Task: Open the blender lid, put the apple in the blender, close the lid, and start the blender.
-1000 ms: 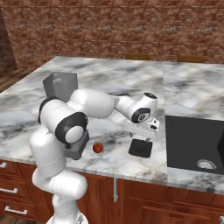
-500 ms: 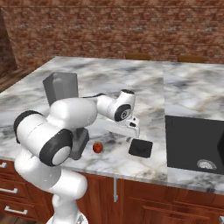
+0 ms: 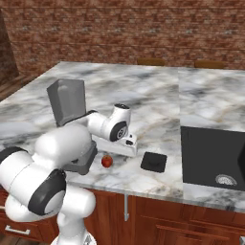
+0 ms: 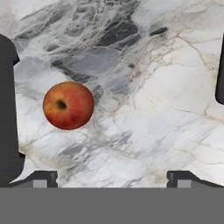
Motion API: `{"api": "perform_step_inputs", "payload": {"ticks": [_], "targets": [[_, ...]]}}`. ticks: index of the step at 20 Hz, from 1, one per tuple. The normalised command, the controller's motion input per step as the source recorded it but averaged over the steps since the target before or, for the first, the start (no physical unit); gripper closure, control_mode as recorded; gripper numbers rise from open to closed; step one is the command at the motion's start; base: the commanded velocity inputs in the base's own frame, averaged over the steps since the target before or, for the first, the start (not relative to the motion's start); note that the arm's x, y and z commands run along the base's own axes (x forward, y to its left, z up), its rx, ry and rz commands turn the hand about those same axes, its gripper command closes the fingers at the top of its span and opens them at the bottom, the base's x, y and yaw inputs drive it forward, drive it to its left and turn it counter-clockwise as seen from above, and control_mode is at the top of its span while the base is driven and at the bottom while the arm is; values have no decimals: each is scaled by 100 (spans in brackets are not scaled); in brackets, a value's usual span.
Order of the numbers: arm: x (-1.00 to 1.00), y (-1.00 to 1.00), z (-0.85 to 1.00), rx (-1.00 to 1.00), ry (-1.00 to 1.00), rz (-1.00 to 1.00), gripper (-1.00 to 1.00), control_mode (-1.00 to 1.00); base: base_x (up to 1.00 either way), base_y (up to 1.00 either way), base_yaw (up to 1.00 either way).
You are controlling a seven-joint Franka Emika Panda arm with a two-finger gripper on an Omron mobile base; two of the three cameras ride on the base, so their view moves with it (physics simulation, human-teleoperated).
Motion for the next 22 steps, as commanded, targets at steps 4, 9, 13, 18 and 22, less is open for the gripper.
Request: {"api": "perform_step_inputs", "payload": {"ticks": [4, 9, 13, 18, 22], "targets": [[-5, 22, 0, 6, 0, 9, -100, -100, 0, 0, 0], [0, 25, 0, 4, -1, 6, -100, -100, 0, 0, 0], [11, 27, 0, 1, -1, 3, -100, -100, 0, 0, 0], [16, 18, -9, 0, 0, 1, -100, -100, 0, 0, 0], [14, 0, -19, 0, 0, 1, -100, -100, 0, 0, 0]]}}
